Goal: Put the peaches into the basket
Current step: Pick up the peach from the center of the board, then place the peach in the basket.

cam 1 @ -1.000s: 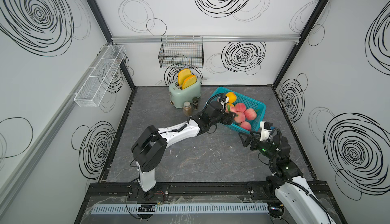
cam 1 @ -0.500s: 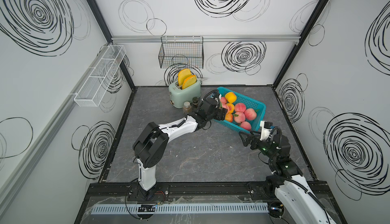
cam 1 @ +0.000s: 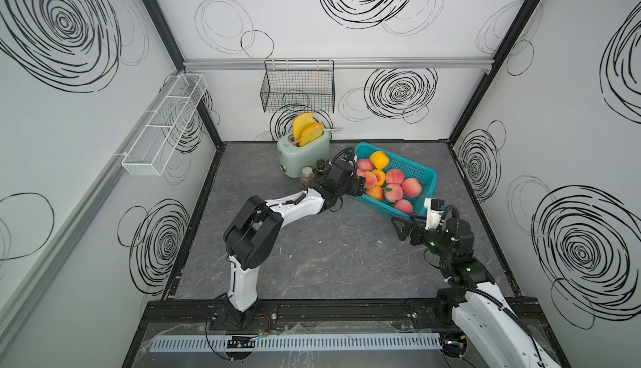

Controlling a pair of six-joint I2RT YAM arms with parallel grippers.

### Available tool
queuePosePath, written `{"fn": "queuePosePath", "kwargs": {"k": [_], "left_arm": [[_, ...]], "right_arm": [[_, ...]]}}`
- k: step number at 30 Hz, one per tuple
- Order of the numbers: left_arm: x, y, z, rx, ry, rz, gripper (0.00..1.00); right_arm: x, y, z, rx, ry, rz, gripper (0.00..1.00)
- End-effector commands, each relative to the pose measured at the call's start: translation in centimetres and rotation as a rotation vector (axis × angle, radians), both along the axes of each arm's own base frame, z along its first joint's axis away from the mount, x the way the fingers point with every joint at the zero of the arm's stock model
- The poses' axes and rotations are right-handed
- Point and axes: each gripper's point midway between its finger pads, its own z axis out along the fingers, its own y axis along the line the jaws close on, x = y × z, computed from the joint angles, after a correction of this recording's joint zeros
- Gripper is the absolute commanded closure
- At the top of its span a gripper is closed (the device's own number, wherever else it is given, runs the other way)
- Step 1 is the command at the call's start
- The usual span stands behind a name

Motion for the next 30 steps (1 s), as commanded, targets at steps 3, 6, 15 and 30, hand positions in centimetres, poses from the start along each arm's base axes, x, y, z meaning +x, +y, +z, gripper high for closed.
{"fn": "queuePosePath", "kwargs": {"k": [3,6,15,30], "left_arm": [[1.4,0.2,0.2,0.001,-0.057,0.025,0.21],[1.8,0.3,-0.2,0.009,-0.057,0.034,0.21],[2.5,0.6,-1.3,0.027,-0.061,0.048,0.20],[2.8,0.6,-1.6,0.031,-0.062,0.052,0.14]], "right_arm": [[0.4,0.0,1.3,-0.010,-0.048,0.009,0.01],[0.5,0.1,1.2,-0.010,-0.045,0.013,0.01],[0.5,0.1,1.2,-0.011,-0.044,0.015,0.01],[0.7,0.2,1.2,-0.008,-0.047,0.018,0.01]]}}
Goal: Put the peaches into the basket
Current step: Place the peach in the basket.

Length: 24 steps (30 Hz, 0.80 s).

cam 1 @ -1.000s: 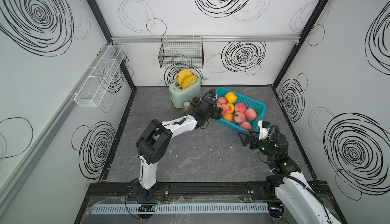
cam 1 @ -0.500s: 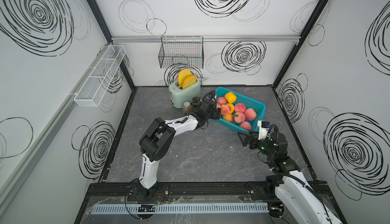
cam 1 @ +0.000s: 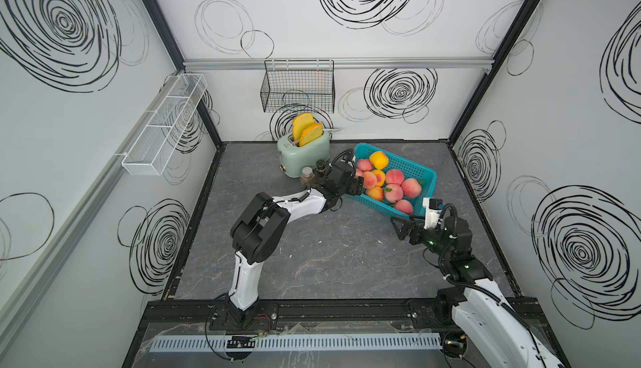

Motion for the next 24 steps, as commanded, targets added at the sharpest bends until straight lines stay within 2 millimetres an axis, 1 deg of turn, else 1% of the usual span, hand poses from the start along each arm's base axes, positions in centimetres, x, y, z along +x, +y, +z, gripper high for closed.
{"fn": "queuePosePath", "kwargs": {"k": [1,6,14,17,24], "left_arm": [[1.0,0.1,0.5,-0.001,-0.033,0.015,0.14],[0.9,0.1,0.5,0.001,-0.034,0.017,0.12],[0.6,0.3,1.1,0.006,-0.048,0.019,0.10],[0.5,0.4,1.4,0.004,-0.052,0.018,0.07],[0.3,0.4,2.1,0.000,-0.062,0.015,0.06]], "right_arm": [[0.3,0.2,1.7,0.005,-0.058,0.014,0.01],[0.3,0.1,1.6,0.003,-0.054,0.011,0.01],[0.3,0.1,1.8,0.005,-0.062,0.010,0.01],[0.3,0.1,1.8,0.006,-0.060,0.011,0.01],[0.3,0.1,1.9,0.002,-0.061,0.010,0.01]]}}
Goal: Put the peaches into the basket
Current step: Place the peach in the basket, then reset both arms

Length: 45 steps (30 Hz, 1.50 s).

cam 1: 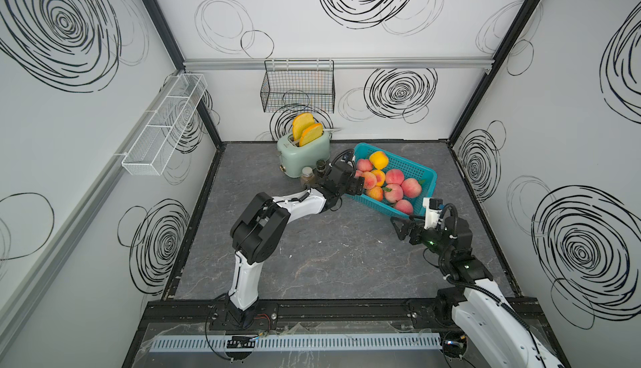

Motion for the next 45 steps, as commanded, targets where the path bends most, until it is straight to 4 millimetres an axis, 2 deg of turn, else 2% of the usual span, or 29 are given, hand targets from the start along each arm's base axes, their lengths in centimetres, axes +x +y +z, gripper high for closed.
{"fn": "queuePosePath", "kwargs": {"k": [1,6,17,22,25,30,36,41,45], "left_arm": [[0.1,0.2,2.2,-0.013,-0.053,0.005,0.05],[-0.3,0.4,3.8,-0.021,-0.078,0.004,0.00],[-1.8,1.1,9.3,-0.043,-0.155,-0.001,0.02],[-3.6,1.4,11.1,-0.044,-0.166,-0.012,0.02],[-5.4,2.5,11.6,-0.041,-0.165,0.000,0.02],[-9.0,6.8,11.3,-0.073,-0.131,0.061,0.02],[-13.4,13.1,9.6,-0.164,-0.090,0.148,0.02],[-15.0,19.3,8.4,-0.200,-0.142,0.362,0.02],[-15.1,21.9,7.3,-0.234,-0.132,0.424,0.02]], "right_arm": [[0.3,0.0,1.7,-0.003,-0.057,0.007,0.01],[0.4,0.0,1.6,-0.005,-0.056,0.006,0.01],[0.5,-0.3,2.2,-0.035,-0.069,-0.006,0.01],[0.8,-0.7,2.4,-0.064,-0.075,-0.022,0.01],[1.1,-0.8,2.6,-0.085,-0.070,-0.024,0.01],[2.1,-1.5,3.2,-0.147,-0.098,-0.055,0.01],[5.4,-4.4,2.6,-0.274,-0.074,-0.218,0.01],[7.3,-6.2,5.1,-0.295,-0.246,-0.348,0.01],[8.2,-5.8,7.1,-0.422,-0.435,-0.307,0.01]]}}
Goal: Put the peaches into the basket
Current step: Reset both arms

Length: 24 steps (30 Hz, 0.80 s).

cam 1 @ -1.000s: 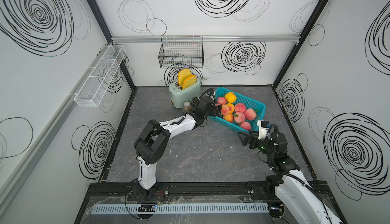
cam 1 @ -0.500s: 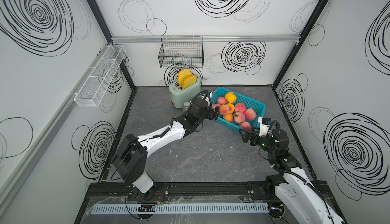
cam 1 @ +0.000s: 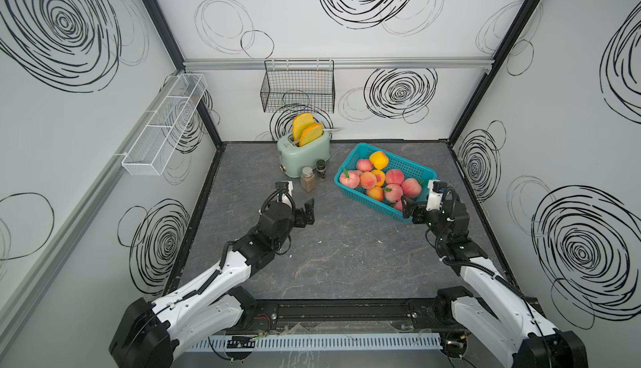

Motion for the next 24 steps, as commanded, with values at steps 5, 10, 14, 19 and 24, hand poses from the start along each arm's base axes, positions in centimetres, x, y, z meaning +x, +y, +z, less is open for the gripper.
{"fn": "queuePosePath", "kwargs": {"k": [5,10,14,19,24], "left_arm": [[1.9,5.9,-1.8,0.096,-0.030,0.284,0.02],[2.5,8.6,-3.4,0.093,-0.020,0.377,0.02],[1.7,11.3,-3.0,0.062,-0.088,0.459,0.02],[1.1,14.9,-1.5,0.058,-0.210,0.576,0.02],[4.5,16.9,-0.5,0.309,-0.188,0.573,0.02]], "right_arm": [[3.9,-0.4,0.7,-0.259,-0.146,0.034,0.01],[5.2,-1.3,-4.4,-0.226,-0.076,0.007,0.01],[6.1,-1.9,-6.5,-0.207,-0.051,-0.023,0.01],[6.5,-3.0,-6.4,-0.248,-0.075,-0.080,0.01],[5.3,-5.9,-6.0,-0.158,-0.144,-0.182,0.01]]}}
